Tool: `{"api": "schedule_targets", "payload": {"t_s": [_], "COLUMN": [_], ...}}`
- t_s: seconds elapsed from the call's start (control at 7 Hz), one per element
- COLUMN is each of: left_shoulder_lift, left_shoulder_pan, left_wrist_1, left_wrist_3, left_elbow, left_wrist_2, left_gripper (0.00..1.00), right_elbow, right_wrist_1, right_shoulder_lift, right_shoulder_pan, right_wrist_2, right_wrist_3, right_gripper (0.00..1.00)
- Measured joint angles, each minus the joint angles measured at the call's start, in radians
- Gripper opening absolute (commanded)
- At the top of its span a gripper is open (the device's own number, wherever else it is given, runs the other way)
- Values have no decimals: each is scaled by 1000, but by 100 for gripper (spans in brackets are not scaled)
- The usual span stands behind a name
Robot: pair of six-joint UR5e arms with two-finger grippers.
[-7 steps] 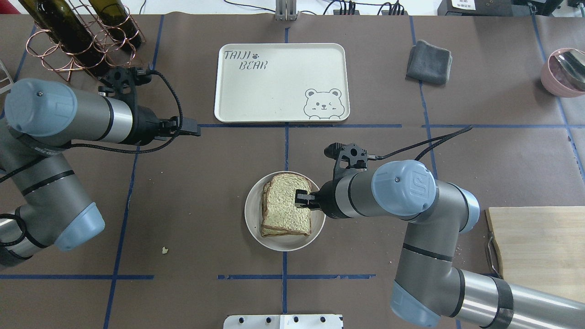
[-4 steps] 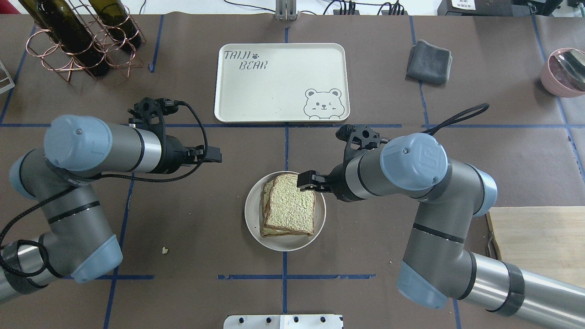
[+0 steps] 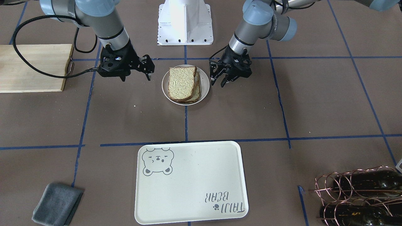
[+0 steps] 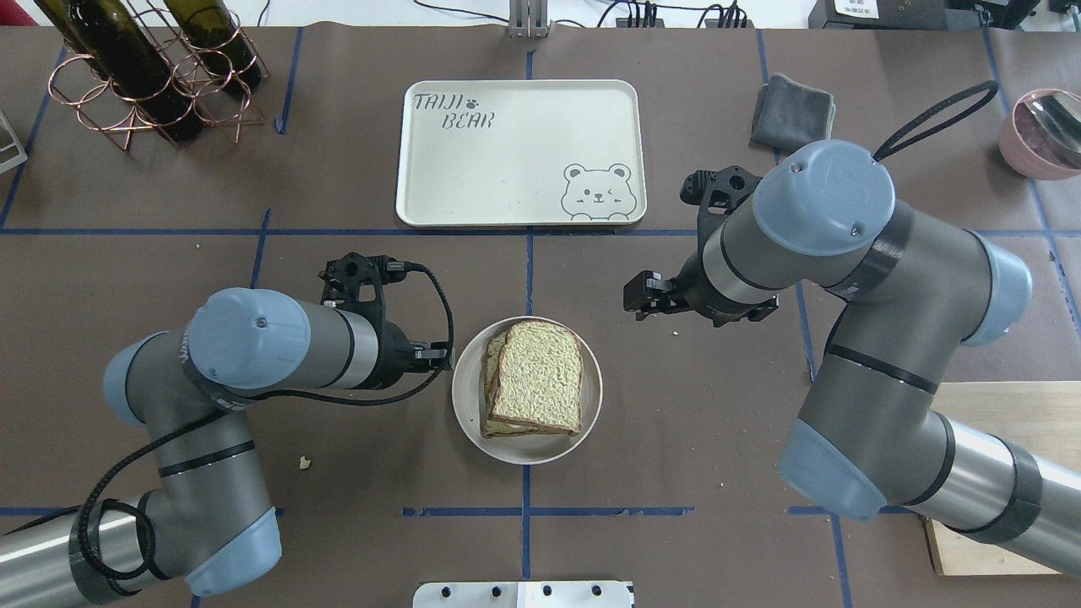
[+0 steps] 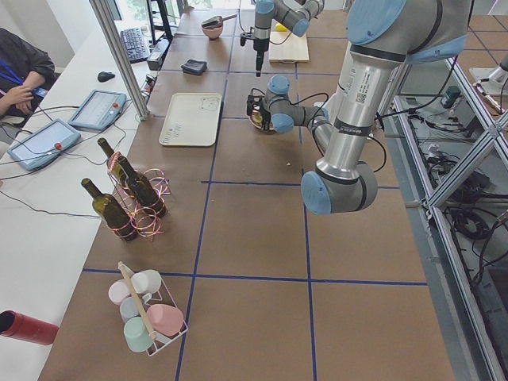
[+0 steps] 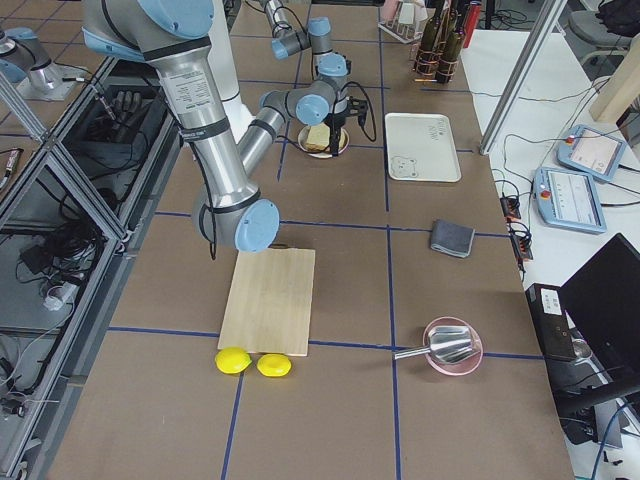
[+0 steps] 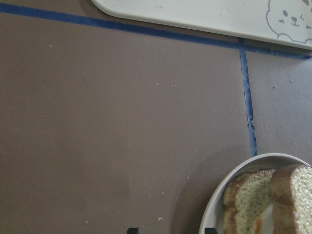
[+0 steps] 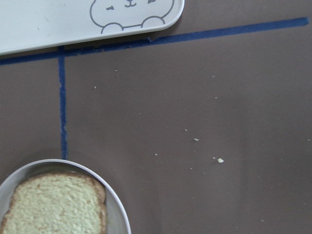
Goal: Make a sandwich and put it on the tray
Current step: 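Release the bread and raise the right gripper while the left gripper approaches the plate, then grasp the plate rim with the left gripper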
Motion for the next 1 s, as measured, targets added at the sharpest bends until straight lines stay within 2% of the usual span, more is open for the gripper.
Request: {"api": "schedule_targets", "payload": {"t_s": [0.43, 0.71, 1.0], "left_shoulder_lift": [-43, -48, -51], "left_shoulder_pan": [47, 53, 54], "left_wrist_1": [37, 37, 35], "left_wrist_3": [-40, -45, -45], "left_elbow": [49, 61, 69], "left_wrist_2": [2, 1, -1], "left_gripper": [41, 25, 25], "right_elbow": [11, 11, 11], "right_wrist_1": [-36, -37, -37], "right_shoulder_lift": [-21, -27, -34], "right_shoulder_pan": [58, 70, 72], "right_wrist_2": [36, 41, 41], "right_wrist_3": [-92, -105, -107], "right_gripper": [100, 100, 100]}}
